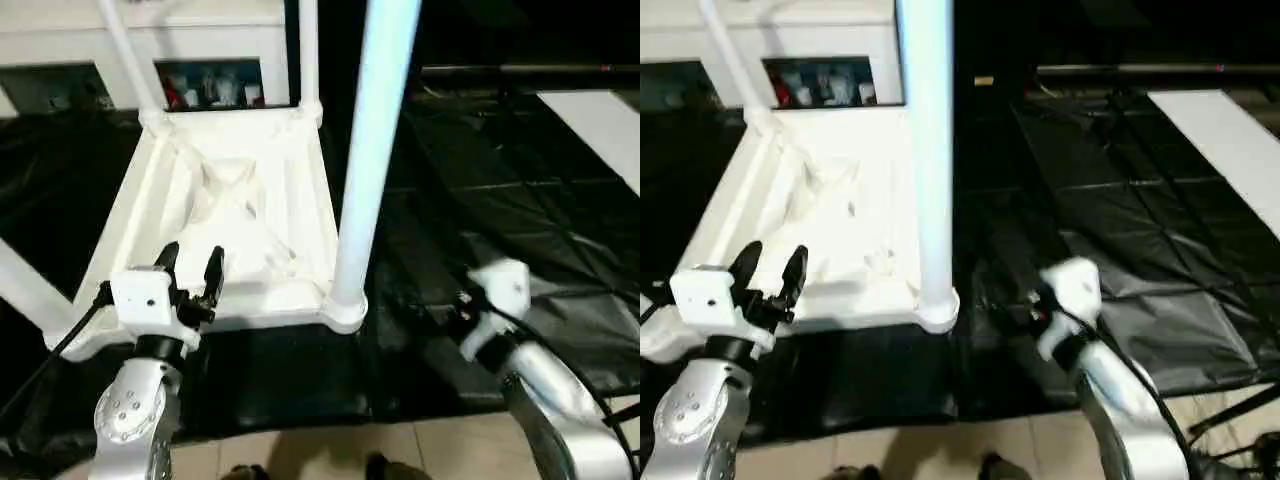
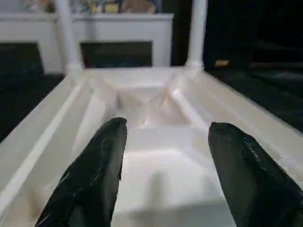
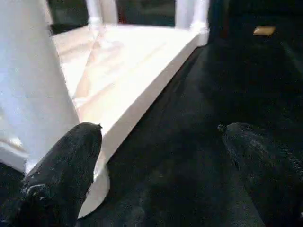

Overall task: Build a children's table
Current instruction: Flip table

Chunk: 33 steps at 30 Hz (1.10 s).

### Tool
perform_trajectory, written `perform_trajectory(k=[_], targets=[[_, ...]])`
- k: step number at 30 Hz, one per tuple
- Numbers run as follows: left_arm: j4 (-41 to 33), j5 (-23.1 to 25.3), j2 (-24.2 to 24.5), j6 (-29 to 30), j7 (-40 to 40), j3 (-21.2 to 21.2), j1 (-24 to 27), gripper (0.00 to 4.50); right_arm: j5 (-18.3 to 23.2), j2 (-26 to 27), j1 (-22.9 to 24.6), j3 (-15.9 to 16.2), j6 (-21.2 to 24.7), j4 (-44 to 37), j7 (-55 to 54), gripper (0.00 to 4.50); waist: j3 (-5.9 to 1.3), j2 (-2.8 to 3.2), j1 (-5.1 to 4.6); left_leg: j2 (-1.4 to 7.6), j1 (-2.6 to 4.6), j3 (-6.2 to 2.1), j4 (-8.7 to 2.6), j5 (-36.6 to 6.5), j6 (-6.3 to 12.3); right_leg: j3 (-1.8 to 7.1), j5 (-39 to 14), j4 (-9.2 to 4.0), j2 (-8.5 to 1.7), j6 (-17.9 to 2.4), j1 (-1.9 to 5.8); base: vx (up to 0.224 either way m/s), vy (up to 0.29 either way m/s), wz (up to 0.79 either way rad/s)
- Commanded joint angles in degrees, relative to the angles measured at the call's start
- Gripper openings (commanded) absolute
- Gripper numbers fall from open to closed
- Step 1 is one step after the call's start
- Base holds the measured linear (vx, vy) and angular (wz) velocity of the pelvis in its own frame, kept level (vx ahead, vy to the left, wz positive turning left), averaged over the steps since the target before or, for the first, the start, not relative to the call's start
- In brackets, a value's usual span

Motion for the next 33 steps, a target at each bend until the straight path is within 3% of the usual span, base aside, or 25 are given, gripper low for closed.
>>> perform_trajectory(k=[1, 2, 3, 4, 5, 6, 7, 8, 9, 10, 11, 12, 13, 14, 15, 16, 18, 19, 20, 22, 23, 25, 27, 30, 33], targets=[[-0.2, 0.0, 0.0, 0.5, 0.9, 0.7, -0.4, 3.06, -0.2, 0.2, -0.8, 0.5, 0.4, -0.1, -0.1, 4.50, -3.55, -1.01, -0.26, 0.51, 3.21, 0.56, -3.28, -25.6, 8.13, -0.78, -36.0, -5.37, -1.18, -4.4, 1.03, 0.000, 0.000, 0.00], [-0.1, -0.1, 0.2, 0.7, 1.0, 0.8, -0.6, 3.06, -0.3, 0.4, -1.1, 0.7, 0.5, 0.0, -0.2, 4.50, -2.40, -0.49, -0.62, 0.59, 5.54, -0.28, -3.03, -37.5, 2.47, -2.67, -49.0, -6.99, -0.89, 2.6, 0.21, -0.084, -0.014, -0.02], [0.0, 0.1, 0.3, 0.7, 1.3, 0.8, -0.7, 3.06, -0.1, 0.5, -1.4, 0.9, 0.6, 0.3, 0.0, 4.50, -0.83, 0.39, -1.13, 2.49, 4.68, -1.45, -6.34, -48.1, -0.46, -5.56, -46.7, -5.45, 1.52, 6.0, 1.90, 0.000, 0.000, 0.00], [0.1, 0.2, 0.3, 0.8, 1.6, 0.8, -0.8, 3.06, -0.2, 0.6, -1.6, 1.1, 0.5, 0.6, 0.2, 4.50, 0.39, 0.60, 4.31, 5.24, -3.75, 0.69, -13.16, -57.1, -3.68, -1.99, -27.4, 13.47, 1.38, -0.3, 8.80, 0.000, 0.000, 0.00], [0.0, 0.9, 0.5, 1.0, 2.3, 0.9, -0.8, 3.06, -0.3, 0.6, -1.7, 1.2, 0.2, 1.2, 0.4, 4.50, -0.54, 0.58, 6.14, 3.88, -2.36, 3.25, -13.07, -57.5, -3.53, -2.19, -24.3, 13.35, 2.10, -1.4, 7.65, 0.000, 0.000, 0.00], [-0.1, 1.2, 0.9, 1.2, 3.2, 1.5, -1.1, 3.06, 0.0, 1.2, -2.0, 1.1, -0.4, 2.1, 0.6, 4.50, -2.25, -1.99, 5.34, 3.60, 2.19, 3.78, -8.55, -45.1, -2.32, 4.65, -37.4, 12.37, -0.26, 1.1, 5.93, 0.014, -0.161, 0.12], [-0.2, 1.3, 1.2, 1.3, 3.4, 1.9, -1.4, 3.06, 0.0, 1.5, -2.3, 1.1, -0.6, 2.6, 0.4, 4.50, -0.20, -4.62, 5.05, -0.64, 8.44, 1.04, 8.81, -23.7, -3.28, 7.70, -73.8, -5.32, -8.39, 4.9, -4.41, 0.014, -0.161, 0.12], [-0.2, 1.5, 1.6, 1.4, 3.5, 2.3, -1.6, 3.06, -0.3, 1.7, -2.5, 1.1, -0.6, 2.9, 0.0, 4.50, -0.94, -4.27, 5.28, -1.65, 4.81, -1.54, 7.21, -11.7, -0.52, 11.16, -74.2, -4.06, -7.06, 3.7, -0.17, -0.003, -0.152, -0.10], [-0.1, 1.7, 2.4, 1.2, 3.3, 2.6, -2.0, 3.06, -0.7, 1.9, -2.8, 1.2, -0.6, 3.3, -0.6, 4.50, -1.17, -3.82, 6.37, -1.63, 1.53, -3.32, 5.50, -7.4, -1.38, 9.55, -65.3, -1.51, -7.37, 2.8, 4.82, 0.000, 0.000, 0.00], [-0.3, 1.3, 3.1, 0.3, 2.7, 3.0, -2.3, 3.06, -1.3, 2.2, -2.8, 1.0, -0.9, 3.7, -1.5, 4.50, -2.11, -2.98, 6.25, 0.76, 3.52, -3.50, 0.28, -11.7, -3.84, 7.35, -44.1, 1.62, -4.10, -1.6, 4.76, 0.000, 0.000, 0.00], [-0.2, 0.4, 3.9, 0.9, 1.9, 3.7, -2.9, 3.06, -1.5, 2.7, -2.7, 0.5, -1.6, 4.1, -2.5, 4.50, -3.66, -0.99, 7.19, 1.46, 5.99, -3.43, -0.87, -10.9, -3.90, 6.28, -30.4, 3.37, -1.69, -3.3, 3.87, -0.005, 0.002, 0.19], [0.2, -1.6, 4.7, 0.9, 1.2, 5.2, -3.8, 3.06, -1.7, 3.2, -2.3, -0.2, -2.4, 4.3, -3.8, 4.50, -3.54, -0.54, 5.82, 2.94, 6.68, -3.55, -2.52, -12.0, -3.08, 5.77, -12.1, 4.21, -0.47, -6.6, 3.96, -0.087, 0.007, 0.20], [0.2, -1.6, 4.7, 0.9, 1.2, 5.2, -3.8, 3.06, -1.7, 3.2, -2.3, -0.2, -2.4, 4.3, -3.8, 4.50, -3.57, 0.37, 5.21, 2.33, 5.10, -3.09, -3.37, -16.3, -4.11, 5.68, -8.5, 4.08, -0.75, -8.7, 5.38, -0.087, 0.007, 0.20], [0.6, -2.8, 5.2, 0.7, 1.0, 6.0, -4.4, 3.06, -1.9, 3.5, -2.1, -0.6, -2.8, 4.3, -4.3, 4.50, -3.17, 0.85, 5.11, 2.33, 4.79, -3.24, -4.07, -20.3, -4.70, 5.60, -10.6, 3.85, -1.05, -9.2, 5.63, -0.067, 0.045, -0.05], [1.0, -3.7, 5.6, 0.6, 0.7, 6.7, -4.8, 3.36, -2.0, 3.6, -1.7, -0.9, -3.3, 4.3, -4.7, 4.50, -3.04, 0.72, 4.97, 1.86, 5.43, -2.67, -4.23, -27.8, -5.30, 5.76, -18.0, 2.45, -1.44, -8.9, 5.32, -0.044, 0.057, -0.05], [1.0, -5.1, 6.5, 0.4, -0.6, 7.4, -5.2, 3.42, -1.9, 4.0, -1.0, -2.0, -4.1, 4.1, -5.5, 4.50, -2.86, 0.50, 4.80, 1.37, 5.34, -2.57, -4.24, -30.3, -5.07, 6.09, -24.8, 1.65, -1.92, -8.1, 5.37, -0.044, 0.057, -0.05], [1.1, -6.4, 7.9, 0.2, -2.2, 8.0, -5.8, 3.48, -1.2, 4.3, 0.1, -3.5, -4.8, 4.0, -6.2, 4.50, -2.86, 1.39, 5.13, 1.33, 5.52, -2.47, -4.41, -30.3, -4.59, 6.45, -30.8, 0.64, -2.50, -6.5, 5.02, -0.026, 0.021, 0.00], [1.1, -6.9, 8.3, 0.1, -2.8, 8.2, -6.1, 3.63, -0.8, 4.4, 0.3, -3.9, -4.9, 4.0, -6.2, 4.50, -2.98, 1.28, 5.12, 1.34, 5.23, -2.36, -4.78, -28.4, -4.19, 6.37, -31.0, 0.31, -2.49, -5.8, 5.42, 0.000, 0.000, 0.00], [1.8, -7.5, 9.2, 0.0, -2.8, 8.9, -7.2, 3.79, -0.6, 4.0, 0.9, -4.3, -5.8, 4.3, -5.6, 4.50, -3.08, 1.70, 5.22, 1.34, 5.03, -2.43, -4.90, -27.6, -4.18, 6.30, -30.4, 0.48, -2.42, -5.6, 5.56, 0.000, 0.000, 0.00], [3.8, -8.9, 11.3, 0.0, -3.6, 10.9, -9.4, 3.90, 0.1, 2.3, 2.1, -4.5, -7.2, 4.3, -2.8, 4.50, -3.03, 2.14, 5.42, 1.23, 5.44, -2.26, -4.77, -28.3, -4.07, 6.37, -32.2, 0.02, -2.38, -4.8, 4.98, 0.000, 0.000, 0.00], [3.9, -9.0, 11.3, 0.0, -3.6, 11.0, -9.5, 3.90, 0.1, 2.2, 2.2, -4.5, -7.2, 4.3, -2.8, 4.50, -3.03, 1.93, 5.37, 1.23, 5.40, -2.20, -4.70, -28.3, -3.94, 6.41, -32.4, -0.10, -2.45, -4.8, 5.03, 0.000, 0.000, 0.00], [5.0, -11.4, 12.2, 0.6, -3.7, 13.9, -10.8, 4.06, 2.6, 0.1, 4.1, -4.5, -7.5, 1.6, 1.9, 4.50, -3.09, 2.08, 5.25, 1.17, 4.75, -2.25, -4.80, -26.3, -3.27, 6.24, -31.0, 0.10, -2.39, -4.9, 5.58, 0.000, 0.000, 0.00], [6.0, -13.8, 12.7, 0.7, -2.1, 17.1, -11.8, 4.30, 7.0, -2.5, 6.4, -4.9, -6.4, -1.4, 8.3, 4.50, -3.35, 2.31, 5.43, 1.18, 4.88, -2.04, -4.52, -25.2, -2.41, 6.36, -29.5, 0.12, -2.29, -5.1, 5.50, 0.000, 0.000, 0.00], [6.9, -16.7, 13.1, 0.6, -1.9, 19.3, -12.0, 4.39, 9.4, -4.8, 7.0, -4.3, -3.7, -2.9, 12.4, 4.50, -3.65, 2.40, 5.35, 1.03, 4.11, -2.10, -4.30, -20.8, -0.85, 6.05, -25.1, 0.72, -2.20, -6.1, 6.21, 0.000, 0.000, 0.00], [8.3, -17.9, 13.5, -0.4, -3.4, 19.8, -11.9, 4.46, 9.6, -6.6, 6.2, -1.8, -2.8, -4.5, 15.0, 4.50, -4.09, 2.41, 5.47, 1.16, 4.28, -1.99, -3.96, -17.7, -0.18, 6.01, -22.0, 0.85, -2.02, -6.6, 6.07, 0.000, 0.000, 0.00]])
